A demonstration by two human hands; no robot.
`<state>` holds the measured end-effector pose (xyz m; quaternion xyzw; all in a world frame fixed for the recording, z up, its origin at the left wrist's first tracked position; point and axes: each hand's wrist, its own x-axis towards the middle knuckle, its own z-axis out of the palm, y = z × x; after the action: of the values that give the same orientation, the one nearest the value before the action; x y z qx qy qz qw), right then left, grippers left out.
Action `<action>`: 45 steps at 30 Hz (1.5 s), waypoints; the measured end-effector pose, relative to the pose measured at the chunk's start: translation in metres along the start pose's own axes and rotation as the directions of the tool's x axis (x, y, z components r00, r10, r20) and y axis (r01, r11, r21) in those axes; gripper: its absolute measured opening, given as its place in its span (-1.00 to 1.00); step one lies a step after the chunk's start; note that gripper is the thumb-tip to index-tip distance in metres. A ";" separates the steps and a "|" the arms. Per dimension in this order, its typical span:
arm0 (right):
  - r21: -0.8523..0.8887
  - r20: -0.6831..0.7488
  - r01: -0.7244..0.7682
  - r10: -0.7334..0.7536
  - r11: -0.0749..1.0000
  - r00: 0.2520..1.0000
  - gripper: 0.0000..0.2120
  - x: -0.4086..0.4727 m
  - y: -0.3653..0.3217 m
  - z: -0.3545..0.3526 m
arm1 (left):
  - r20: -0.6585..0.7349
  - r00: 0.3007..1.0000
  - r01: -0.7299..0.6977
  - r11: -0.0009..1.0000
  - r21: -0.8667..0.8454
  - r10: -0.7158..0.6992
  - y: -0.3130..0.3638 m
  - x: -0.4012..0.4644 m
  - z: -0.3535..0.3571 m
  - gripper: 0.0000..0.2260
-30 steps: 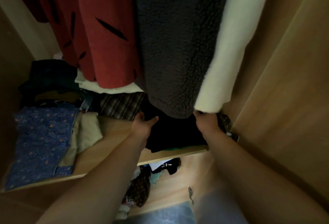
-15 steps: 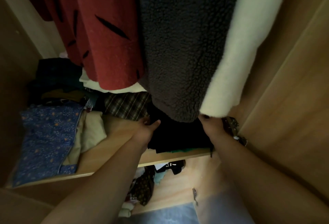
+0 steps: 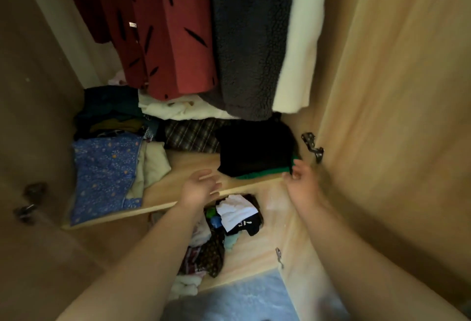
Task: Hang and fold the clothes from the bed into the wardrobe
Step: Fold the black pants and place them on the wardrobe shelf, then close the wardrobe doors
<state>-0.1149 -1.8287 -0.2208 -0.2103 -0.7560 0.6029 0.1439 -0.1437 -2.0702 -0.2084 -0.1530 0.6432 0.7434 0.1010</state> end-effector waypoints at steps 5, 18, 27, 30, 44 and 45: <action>0.069 0.003 0.025 -0.026 0.997 1.000 -0.61 -0.078 0.005 -0.025 | 0.126 0.992 -0.015 1.000 0.018 0.013 -0.019 -0.061 0.007 -0.77; 0.254 -0.093 0.036 -0.012 0.967 0.996 -0.79 -0.185 0.022 -0.194 | 0.375 0.907 -0.224 0.974 0.037 0.194 -0.038 -0.183 0.101 -0.83; 0.285 -0.155 0.003 0.043 0.959 0.987 -0.82 -0.210 0.078 -0.311 | 0.518 0.850 -0.166 0.982 0.089 0.096 -0.099 -0.240 0.208 -0.83; 0.312 -0.195 0.009 0.055 0.950 0.979 -0.83 -0.198 0.078 -0.326 | 0.514 0.852 -0.185 0.975 0.120 0.099 -0.103 -0.247 0.229 -0.83; 0.289 0.020 -0.165 0.166 0.943 0.986 -0.58 -0.194 0.072 -0.223 | 0.310 0.942 -0.168 0.980 0.103 0.129 -0.097 -0.233 0.144 -0.83; 0.280 0.046 -0.125 0.117 0.952 0.992 -0.65 -0.199 0.071 -0.211 | 0.298 0.946 -0.161 0.983 0.087 0.129 -0.096 -0.230 0.133 -0.84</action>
<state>0.1677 -1.7339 -0.2341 -0.2249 -0.6501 0.7151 0.1243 0.0913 -1.9136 -0.1987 0.0118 0.6708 0.7266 0.1481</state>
